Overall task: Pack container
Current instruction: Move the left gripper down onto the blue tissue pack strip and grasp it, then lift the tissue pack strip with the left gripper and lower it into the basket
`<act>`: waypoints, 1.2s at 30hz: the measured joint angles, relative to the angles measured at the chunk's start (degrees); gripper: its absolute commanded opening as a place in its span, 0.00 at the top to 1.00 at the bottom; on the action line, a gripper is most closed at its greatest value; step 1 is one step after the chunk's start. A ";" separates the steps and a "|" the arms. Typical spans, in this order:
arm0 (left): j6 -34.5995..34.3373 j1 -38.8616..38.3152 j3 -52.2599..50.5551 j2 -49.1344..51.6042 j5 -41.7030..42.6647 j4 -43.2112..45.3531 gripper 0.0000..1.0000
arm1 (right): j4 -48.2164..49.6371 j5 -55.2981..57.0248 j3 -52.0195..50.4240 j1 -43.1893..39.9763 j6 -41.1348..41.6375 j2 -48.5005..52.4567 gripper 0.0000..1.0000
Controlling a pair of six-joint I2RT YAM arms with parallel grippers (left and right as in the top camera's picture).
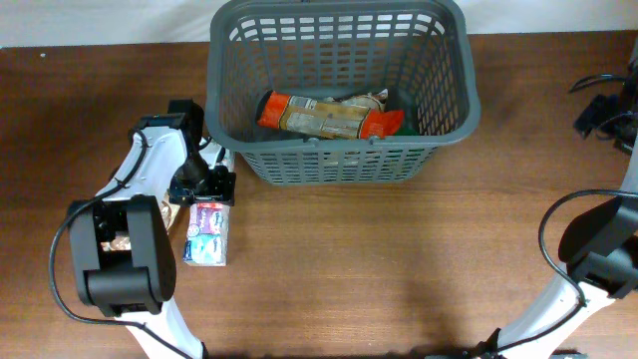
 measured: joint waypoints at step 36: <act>-6.82 1.11 0.35 -4.33 -0.20 2.54 0.98 | 0.00 0.00 -0.02 0.00 0.02 0.00 0.01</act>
